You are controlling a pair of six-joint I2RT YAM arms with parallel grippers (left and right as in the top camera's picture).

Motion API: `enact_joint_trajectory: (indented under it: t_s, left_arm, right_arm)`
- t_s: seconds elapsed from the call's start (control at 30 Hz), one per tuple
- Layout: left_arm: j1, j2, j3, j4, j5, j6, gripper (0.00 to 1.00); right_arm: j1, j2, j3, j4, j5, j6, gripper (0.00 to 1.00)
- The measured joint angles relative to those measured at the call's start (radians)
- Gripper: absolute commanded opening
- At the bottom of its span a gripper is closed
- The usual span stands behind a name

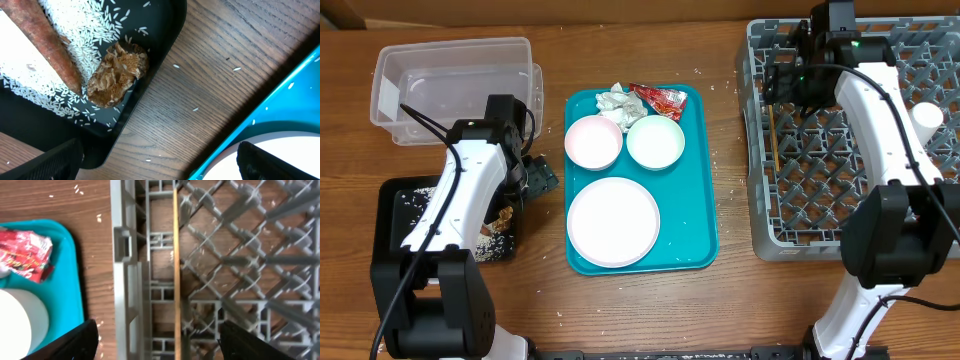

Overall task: Sort waste into correct bins and load items into the dishwasher
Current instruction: 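Lift the chopstick with the right gripper and lay it in the dish rack, then move the right gripper to the white bowl and grasp its rim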

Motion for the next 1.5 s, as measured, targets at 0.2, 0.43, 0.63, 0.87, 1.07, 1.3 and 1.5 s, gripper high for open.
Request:
enact_joint_trajectory:
  t_s: [0.2,0.43,0.63,0.87,1.07,1.3,1.5]
  left_arm:
    - [0.0,0.0,0.0,0.0,0.0,0.0,1.0]
    - [0.0,0.0,0.0,0.0,0.0,0.0,1.0]
    - [0.0,0.0,0.0,0.0,0.0,0.0,1.0]
    - [0.0,0.0,0.0,0.0,0.0,0.0,1.0]
    - [0.0,0.0,0.0,0.0,0.0,0.0,1.0]
    - [0.0,0.0,0.0,0.0,0.0,0.0,1.0]
    - [0.0,0.0,0.0,0.0,0.0,0.0,1.0]
  right_arm:
    - [0.034,-0.068,0.0,-0.037,-0.179,0.034,0.87]
    - [0.158,-0.106,0.0,-0.016,-0.383,0.046,1.0]
    - [0.299,-0.085,0.0,0.01,-0.339,0.045,1.0]
    - [0.467,0.007,0.0,0.019,-0.116,0.023,0.98]
    - [0.586,0.107,0.0,0.044,0.087,-0.005,0.86]
    - [0.602,0.177,0.0,0.06,0.175,-0.011,0.79]
    - [0.602,0.207,0.0,0.057,0.179,-0.011,0.79]
